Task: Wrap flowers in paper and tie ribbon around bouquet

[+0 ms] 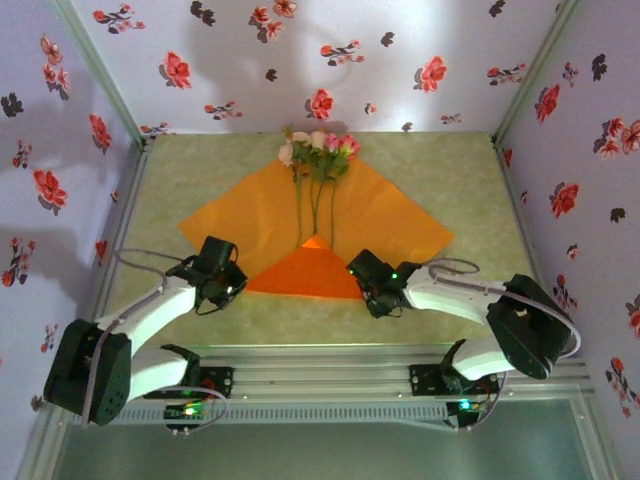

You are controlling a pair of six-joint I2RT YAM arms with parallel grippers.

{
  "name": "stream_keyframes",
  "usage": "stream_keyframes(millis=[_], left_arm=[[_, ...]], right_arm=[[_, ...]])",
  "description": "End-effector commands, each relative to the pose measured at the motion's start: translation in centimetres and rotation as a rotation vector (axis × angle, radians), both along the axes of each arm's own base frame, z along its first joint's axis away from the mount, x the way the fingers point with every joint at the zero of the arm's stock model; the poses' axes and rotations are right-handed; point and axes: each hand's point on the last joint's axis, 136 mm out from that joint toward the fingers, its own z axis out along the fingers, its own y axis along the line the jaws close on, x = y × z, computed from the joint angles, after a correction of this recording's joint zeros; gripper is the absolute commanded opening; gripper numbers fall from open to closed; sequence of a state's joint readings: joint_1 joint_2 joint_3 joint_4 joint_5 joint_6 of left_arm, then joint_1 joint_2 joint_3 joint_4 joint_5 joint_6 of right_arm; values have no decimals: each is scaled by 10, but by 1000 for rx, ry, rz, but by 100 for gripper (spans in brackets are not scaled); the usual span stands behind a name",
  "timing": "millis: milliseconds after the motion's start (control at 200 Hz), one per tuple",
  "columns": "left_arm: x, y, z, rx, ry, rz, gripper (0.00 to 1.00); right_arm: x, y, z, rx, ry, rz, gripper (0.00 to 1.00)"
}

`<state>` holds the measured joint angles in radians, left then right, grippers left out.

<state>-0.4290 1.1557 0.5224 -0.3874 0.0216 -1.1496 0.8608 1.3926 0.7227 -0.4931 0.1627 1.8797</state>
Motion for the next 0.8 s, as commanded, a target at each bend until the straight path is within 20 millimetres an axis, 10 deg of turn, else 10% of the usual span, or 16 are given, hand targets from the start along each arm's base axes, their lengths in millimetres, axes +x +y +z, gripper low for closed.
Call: stream_keyframes(millis=[0,190,515,795], left_arm=[[-8,7,0,90,-11,-63,0],[-5,-2,2,127,-48,-126,0],[-3,-9,4,184,-71,-183,0],[1,-16,11,219,-117,-240,0]], right_arm=[[-6,-8,29,-87,16,160,61],[9,27,55,-52,-98,483,51],[28,202,45,328,-103,828,2],[32,229,-18,314,24,784,0]])
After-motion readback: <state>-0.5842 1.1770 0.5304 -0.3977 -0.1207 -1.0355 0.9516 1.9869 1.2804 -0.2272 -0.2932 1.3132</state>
